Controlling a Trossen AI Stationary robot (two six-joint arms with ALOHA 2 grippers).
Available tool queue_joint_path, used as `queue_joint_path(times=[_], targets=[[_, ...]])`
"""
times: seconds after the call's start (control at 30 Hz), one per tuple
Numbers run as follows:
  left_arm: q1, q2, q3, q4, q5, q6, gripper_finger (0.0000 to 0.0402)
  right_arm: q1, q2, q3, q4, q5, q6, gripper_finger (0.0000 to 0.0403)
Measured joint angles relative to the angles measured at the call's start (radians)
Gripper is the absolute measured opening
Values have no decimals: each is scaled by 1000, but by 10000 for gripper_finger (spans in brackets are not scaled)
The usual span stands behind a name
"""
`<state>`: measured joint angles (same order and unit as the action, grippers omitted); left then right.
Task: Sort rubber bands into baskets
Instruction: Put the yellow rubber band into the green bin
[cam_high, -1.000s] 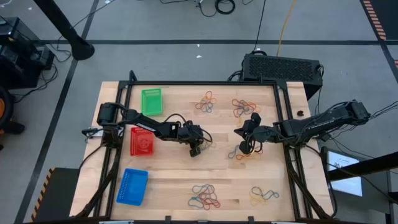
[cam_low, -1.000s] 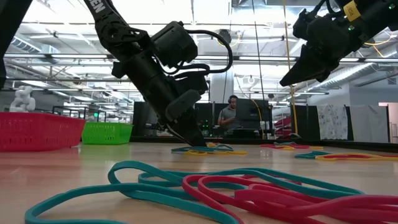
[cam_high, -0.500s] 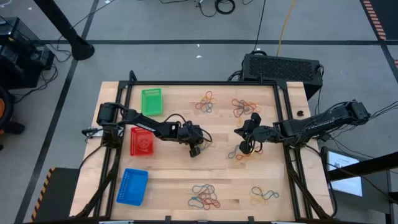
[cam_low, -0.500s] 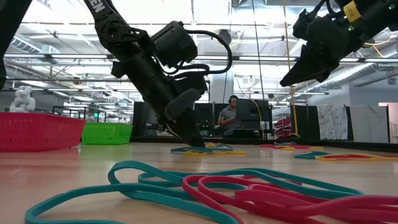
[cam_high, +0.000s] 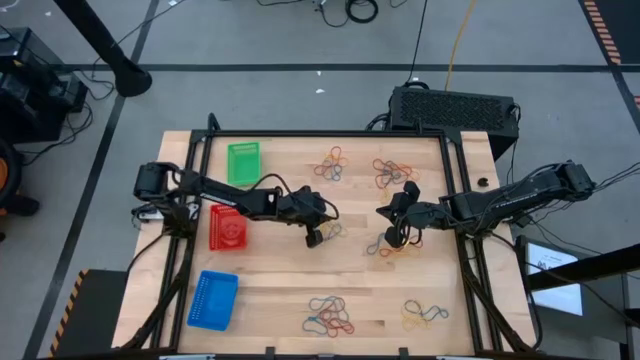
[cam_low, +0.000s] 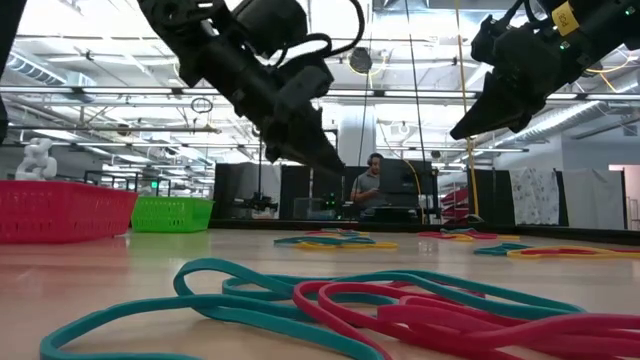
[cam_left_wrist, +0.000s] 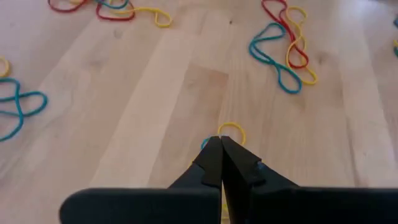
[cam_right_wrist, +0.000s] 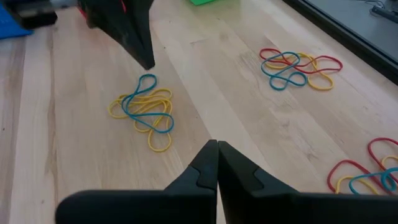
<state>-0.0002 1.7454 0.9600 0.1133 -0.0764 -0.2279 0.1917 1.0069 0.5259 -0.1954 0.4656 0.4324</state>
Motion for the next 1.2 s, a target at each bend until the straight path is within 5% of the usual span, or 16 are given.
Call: queue_joint_path(times=[0.6,1.2], targets=[[-6,65,-1,-99,-33,17,125,0,0,0,4,0,19,0],[-6,135,0,-48,-10,-3,130,0,0,0,0,0,21,0]])
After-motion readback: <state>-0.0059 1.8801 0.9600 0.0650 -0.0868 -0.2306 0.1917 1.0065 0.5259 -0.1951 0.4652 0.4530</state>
